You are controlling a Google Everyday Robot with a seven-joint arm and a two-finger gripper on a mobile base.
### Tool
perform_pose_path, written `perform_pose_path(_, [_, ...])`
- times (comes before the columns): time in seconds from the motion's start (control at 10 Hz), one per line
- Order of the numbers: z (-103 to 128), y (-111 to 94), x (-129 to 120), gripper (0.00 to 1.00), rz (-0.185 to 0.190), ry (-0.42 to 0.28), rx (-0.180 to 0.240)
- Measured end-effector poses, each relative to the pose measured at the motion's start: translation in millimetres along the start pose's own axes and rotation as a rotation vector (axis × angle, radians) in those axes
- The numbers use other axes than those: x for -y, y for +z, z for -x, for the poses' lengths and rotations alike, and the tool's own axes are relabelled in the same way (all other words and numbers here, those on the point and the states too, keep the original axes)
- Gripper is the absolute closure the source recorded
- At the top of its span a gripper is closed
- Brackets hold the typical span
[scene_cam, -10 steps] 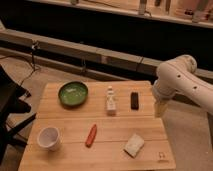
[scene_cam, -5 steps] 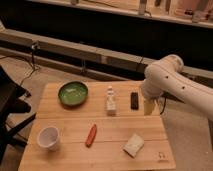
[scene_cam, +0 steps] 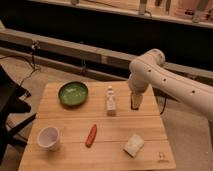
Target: Push the ceramic bowl across the table
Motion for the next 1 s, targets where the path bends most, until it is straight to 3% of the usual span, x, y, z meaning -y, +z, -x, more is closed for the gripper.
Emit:
perform_pose_path(0.8, [43,26,21,0.20,0.056,-0.037,0.070])
perform_pose_path(1.0, [63,38,21,0.20,0.112,-0.068,0.113])
